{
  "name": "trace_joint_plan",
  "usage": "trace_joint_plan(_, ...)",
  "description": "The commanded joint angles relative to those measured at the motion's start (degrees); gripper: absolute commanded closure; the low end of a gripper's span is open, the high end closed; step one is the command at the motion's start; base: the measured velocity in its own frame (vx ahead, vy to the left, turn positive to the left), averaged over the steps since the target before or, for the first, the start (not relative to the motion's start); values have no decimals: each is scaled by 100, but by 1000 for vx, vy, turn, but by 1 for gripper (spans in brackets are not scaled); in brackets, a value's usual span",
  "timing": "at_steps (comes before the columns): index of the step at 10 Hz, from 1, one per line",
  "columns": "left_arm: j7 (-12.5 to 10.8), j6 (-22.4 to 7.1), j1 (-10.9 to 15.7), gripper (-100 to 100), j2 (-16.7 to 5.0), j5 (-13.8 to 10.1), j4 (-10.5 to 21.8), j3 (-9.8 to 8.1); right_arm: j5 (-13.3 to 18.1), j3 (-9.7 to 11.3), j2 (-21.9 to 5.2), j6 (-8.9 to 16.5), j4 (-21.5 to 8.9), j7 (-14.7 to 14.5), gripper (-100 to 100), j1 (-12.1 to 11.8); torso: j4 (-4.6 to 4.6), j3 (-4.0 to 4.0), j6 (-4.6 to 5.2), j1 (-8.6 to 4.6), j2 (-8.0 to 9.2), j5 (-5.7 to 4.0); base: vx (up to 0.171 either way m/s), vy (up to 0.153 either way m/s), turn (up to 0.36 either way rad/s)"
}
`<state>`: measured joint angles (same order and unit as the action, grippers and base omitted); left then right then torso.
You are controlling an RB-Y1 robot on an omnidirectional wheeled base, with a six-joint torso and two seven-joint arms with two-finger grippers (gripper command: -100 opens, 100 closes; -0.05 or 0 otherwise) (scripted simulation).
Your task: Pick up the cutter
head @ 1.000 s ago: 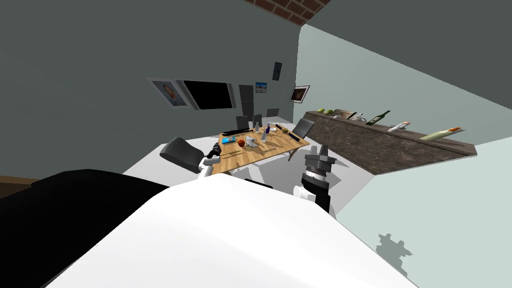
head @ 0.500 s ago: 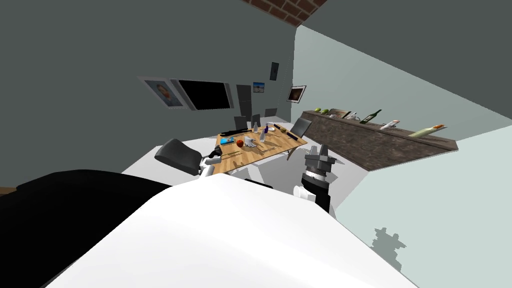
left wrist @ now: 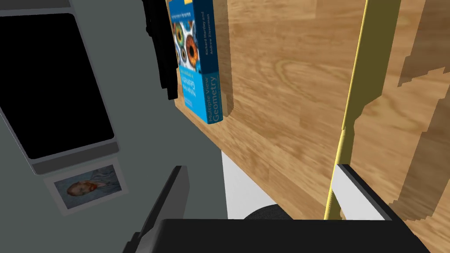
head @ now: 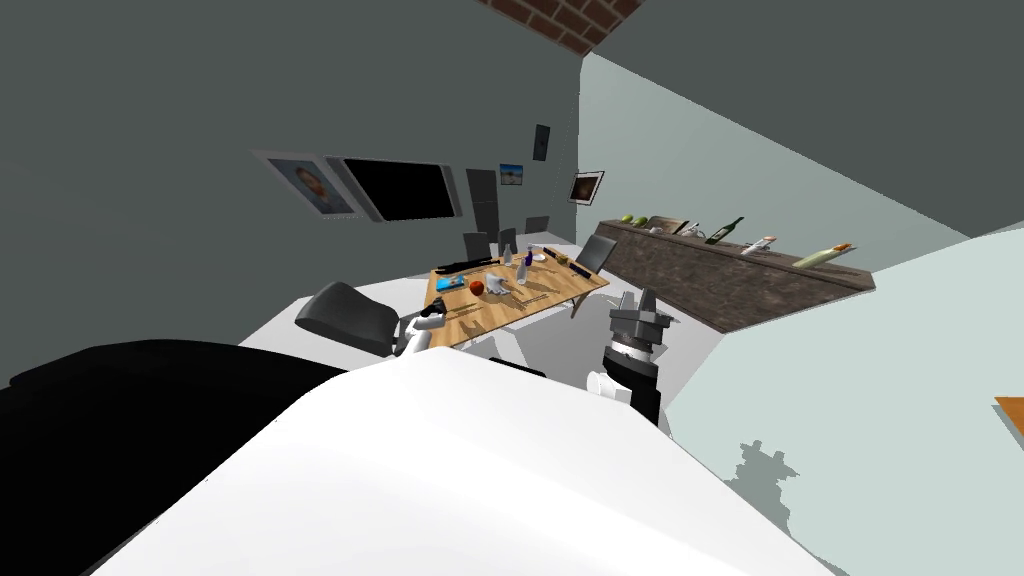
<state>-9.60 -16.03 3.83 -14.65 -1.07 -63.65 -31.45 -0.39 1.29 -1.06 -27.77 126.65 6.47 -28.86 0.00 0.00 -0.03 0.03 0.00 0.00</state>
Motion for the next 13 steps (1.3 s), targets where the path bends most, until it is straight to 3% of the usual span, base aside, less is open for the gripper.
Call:
trace_joint_plan(1,12,-34,42,-100,12,0,179,-8,0,0,0,0,0,0,0,0,0,0,0,0,0,0,1,4,-58)
trace_joint_plan(4,35,-187,60,-100,104,-5,517,-9,0,0,0,0,0,0,0,0,0,0,0,-1,0,0,1,8,-55)
trace_joint_plan(5,27,-170,86,-100,94,26,412,-27,0,0,0,0,0,0,0,0,0,0,1,-1,0,0,1,5,-14)
trace_joint_plan(6,29,-194,89,0,100,29,424,-29,0,0,0,0,0,0,0,0,0,0,-1,-2,0,-1,0,0,0)
trace_joint_plan(7,4,-80,202,-100,63,112,658,-133,0,0,0,0,0,0,0,0,0,1,-1,-3,1,-1,-10,11,-65)
trace_joint_plan(13,-72,254,545,-100,-46,363,1363,-446,0,0,0,0,0,0,0,0,1,3,0,4,5,0,-15,20,-64)
